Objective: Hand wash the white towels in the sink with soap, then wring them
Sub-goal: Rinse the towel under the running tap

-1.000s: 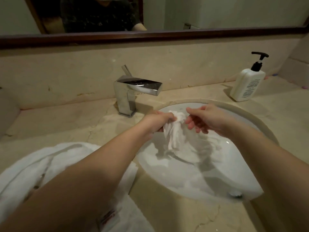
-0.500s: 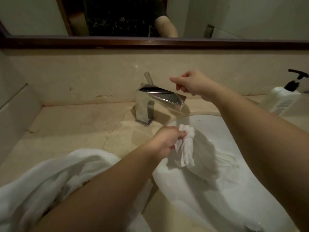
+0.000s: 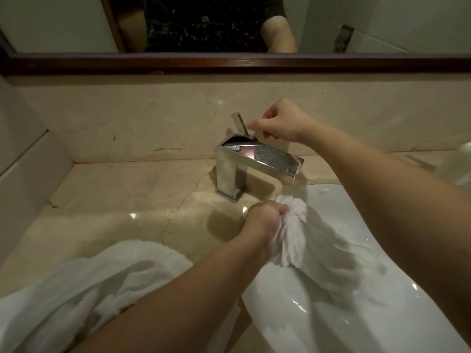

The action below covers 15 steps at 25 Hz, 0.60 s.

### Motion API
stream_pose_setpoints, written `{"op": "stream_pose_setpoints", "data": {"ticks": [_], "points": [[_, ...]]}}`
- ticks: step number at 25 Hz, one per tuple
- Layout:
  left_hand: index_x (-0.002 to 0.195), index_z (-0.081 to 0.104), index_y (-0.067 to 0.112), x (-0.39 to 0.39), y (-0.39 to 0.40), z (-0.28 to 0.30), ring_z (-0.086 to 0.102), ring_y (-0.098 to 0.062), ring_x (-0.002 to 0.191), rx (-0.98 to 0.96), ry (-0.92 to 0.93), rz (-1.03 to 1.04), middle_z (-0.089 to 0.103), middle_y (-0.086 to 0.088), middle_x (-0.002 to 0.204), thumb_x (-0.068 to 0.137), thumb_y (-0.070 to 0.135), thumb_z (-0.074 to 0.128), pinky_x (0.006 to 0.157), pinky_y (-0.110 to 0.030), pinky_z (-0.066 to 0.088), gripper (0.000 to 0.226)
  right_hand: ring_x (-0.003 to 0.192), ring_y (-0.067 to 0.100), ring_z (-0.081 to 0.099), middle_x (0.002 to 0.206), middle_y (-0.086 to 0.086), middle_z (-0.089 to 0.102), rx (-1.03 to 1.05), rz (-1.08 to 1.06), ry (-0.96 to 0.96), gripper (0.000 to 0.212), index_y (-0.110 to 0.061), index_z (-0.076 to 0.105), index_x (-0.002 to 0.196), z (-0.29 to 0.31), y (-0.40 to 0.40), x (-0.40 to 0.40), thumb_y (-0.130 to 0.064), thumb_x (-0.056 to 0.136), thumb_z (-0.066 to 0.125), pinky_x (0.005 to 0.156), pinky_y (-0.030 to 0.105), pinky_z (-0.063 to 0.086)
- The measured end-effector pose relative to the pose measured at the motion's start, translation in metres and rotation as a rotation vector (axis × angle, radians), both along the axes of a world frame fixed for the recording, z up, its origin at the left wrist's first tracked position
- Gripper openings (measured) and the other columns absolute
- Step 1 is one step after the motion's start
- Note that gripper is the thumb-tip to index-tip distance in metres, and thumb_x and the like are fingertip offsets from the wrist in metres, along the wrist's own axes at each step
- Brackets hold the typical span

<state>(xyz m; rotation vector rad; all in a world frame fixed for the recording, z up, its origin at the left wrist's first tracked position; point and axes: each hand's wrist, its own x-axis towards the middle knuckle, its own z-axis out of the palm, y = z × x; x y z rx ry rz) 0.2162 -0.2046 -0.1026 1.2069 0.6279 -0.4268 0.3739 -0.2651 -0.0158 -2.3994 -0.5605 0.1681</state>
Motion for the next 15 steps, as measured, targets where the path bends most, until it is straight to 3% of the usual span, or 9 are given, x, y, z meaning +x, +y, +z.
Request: {"op": "stream_pose_setpoints", "data": {"ticks": [3, 6, 10, 13, 15], "points": [[0.113, 0.062, 0.002, -0.003, 0.000, 0.005, 0.059, -0.017, 0.066, -0.042, 0.013, -0.028, 0.064, -0.008, 0.081, 0.098, 0.009, 0.056, 0.050, -0.021, 0.043, 0.017, 0.047, 0.004, 0.045, 0.048, -0.010, 0.056, 0.011, 0.068, 0.014, 0.046, -0.010, 0.064, 0.064, 0.001, 0.004, 0.001, -0.051, 0.082, 0.076, 0.048, 0.018, 0.038], [0.091, 0.060, 0.007, -0.002, -0.001, 0.003, 0.057, -0.018, 0.066, -0.036, 0.031, -0.036, 0.063, -0.007, 0.079, 0.098, 0.011, 0.057, 0.054, -0.022, 0.040, 0.009, 0.038, 0.006, 0.033, 0.034, -0.012, 0.042, -0.020, 0.081, -0.018, 0.046, -0.011, 0.059, 0.058, -0.007, 0.012, 0.003, -0.046, 0.085, 0.075, 0.045, 0.023, 0.030], [0.078, 0.057, 0.013, 0.002, -0.002, -0.003, 0.054, -0.015, 0.061, -0.031, -0.005, -0.037, 0.060, -0.004, 0.074, 0.098, 0.010, 0.056, 0.051, -0.020, 0.037, 0.021, 0.036, 0.008, 0.028, 0.033, -0.011, 0.033, 0.072, 0.038, 0.005, 0.049, -0.008, 0.057, 0.057, -0.013, 0.005, 0.011, -0.044, 0.079, 0.081, 0.042, 0.023, 0.026], [0.070, 0.059, 0.012, 0.003, -0.004, -0.004, 0.056, -0.011, 0.043, 0.008, -0.031, -0.001, 0.062, -0.002, 0.058, 0.095, 0.006, 0.057, 0.038, -0.015, 0.038, 0.026, 0.037, 0.009, 0.026, 0.035, -0.012, 0.030, 0.116, 0.018, 0.032, 0.051, -0.011, 0.050, 0.053, -0.019, 0.003, 0.012, -0.041, 0.080, 0.081, 0.042, 0.024, 0.024], [0.071, 0.062, 0.011, 0.003, -0.005, -0.004, 0.056, -0.013, 0.040, 0.035, -0.035, 0.008, 0.063, -0.005, 0.062, 0.092, 0.004, 0.057, 0.037, -0.013, 0.038, 0.023, 0.038, 0.009, 0.029, 0.040, -0.009, 0.034, 0.098, 0.012, 0.028, 0.052, -0.013, 0.049, 0.053, -0.021, 0.002, 0.010, -0.044, 0.081, 0.080, 0.043, 0.023, 0.026]]}}
